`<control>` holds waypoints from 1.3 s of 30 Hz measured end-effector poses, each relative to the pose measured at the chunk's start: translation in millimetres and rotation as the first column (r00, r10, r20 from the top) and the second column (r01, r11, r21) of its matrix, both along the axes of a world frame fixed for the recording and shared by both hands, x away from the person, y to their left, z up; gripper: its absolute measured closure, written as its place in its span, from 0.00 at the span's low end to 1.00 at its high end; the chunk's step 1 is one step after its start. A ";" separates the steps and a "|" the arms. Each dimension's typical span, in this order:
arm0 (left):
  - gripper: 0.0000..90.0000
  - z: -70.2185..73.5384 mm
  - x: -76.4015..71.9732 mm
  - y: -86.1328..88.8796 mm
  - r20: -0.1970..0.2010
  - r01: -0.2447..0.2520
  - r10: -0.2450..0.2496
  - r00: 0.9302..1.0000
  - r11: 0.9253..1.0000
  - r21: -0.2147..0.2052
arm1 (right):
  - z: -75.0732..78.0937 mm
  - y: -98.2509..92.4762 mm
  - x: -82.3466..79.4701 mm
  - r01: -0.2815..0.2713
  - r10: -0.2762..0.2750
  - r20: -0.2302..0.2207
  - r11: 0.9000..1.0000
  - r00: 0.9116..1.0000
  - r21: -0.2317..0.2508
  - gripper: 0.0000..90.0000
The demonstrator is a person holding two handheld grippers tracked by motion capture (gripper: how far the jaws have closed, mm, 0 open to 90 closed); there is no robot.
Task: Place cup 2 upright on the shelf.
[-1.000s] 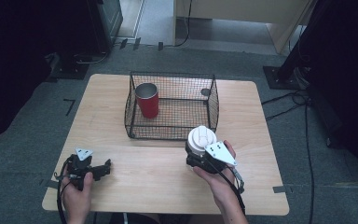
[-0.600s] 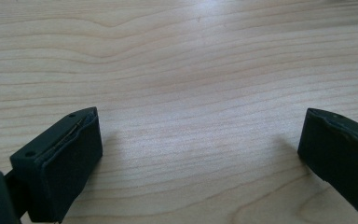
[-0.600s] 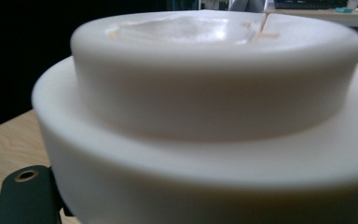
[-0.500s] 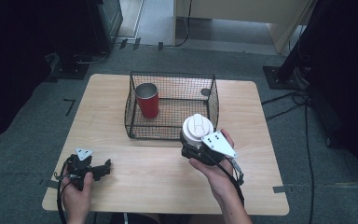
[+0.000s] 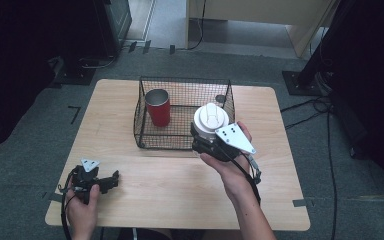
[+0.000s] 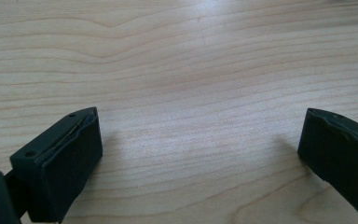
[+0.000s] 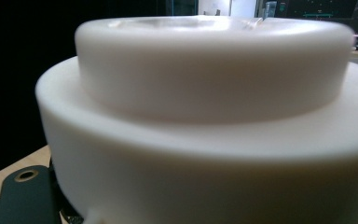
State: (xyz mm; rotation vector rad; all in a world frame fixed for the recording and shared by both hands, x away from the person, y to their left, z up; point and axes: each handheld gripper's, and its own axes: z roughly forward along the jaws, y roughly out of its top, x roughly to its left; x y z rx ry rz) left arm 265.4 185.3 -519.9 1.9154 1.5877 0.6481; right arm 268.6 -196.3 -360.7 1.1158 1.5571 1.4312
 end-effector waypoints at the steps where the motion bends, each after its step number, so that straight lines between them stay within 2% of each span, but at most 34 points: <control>1: 0.00 0.0 0.0 0.0 0.000 0.000 0.000 1.000 1.000 0.000 | 1.8 0.4 2.2 0.000 0.000 0.003 1.000 1.000 0.000 0.18; 12: 0.00 -0.1 0.0 -0.1 0.001 -0.002 0.002 1.000 1.000 -0.001 | 12.6 4.9 27.3 0.015 -0.015 0.022 1.000 1.000 0.001 0.18; 23: 0.00 -0.2 0.0 -0.2 0.002 -0.002 0.002 1.000 1.000 -0.001 | 14.6 9.6 54.1 0.043 -0.043 0.020 0.999 0.999 0.016 0.18; 31: 0.00 -0.1 0.0 -0.2 0.001 -0.002 0.002 1.000 1.000 -0.001 | 11.3 11.3 77.8 0.064 -0.064 0.020 0.998 0.998 0.022 0.18; 39: 0.00 -0.1 0.0 -0.1 0.001 -0.002 0.002 1.000 1.000 -0.001 | -3.8 9.0 101.8 0.093 -0.094 0.023 0.995 0.995 0.038 0.18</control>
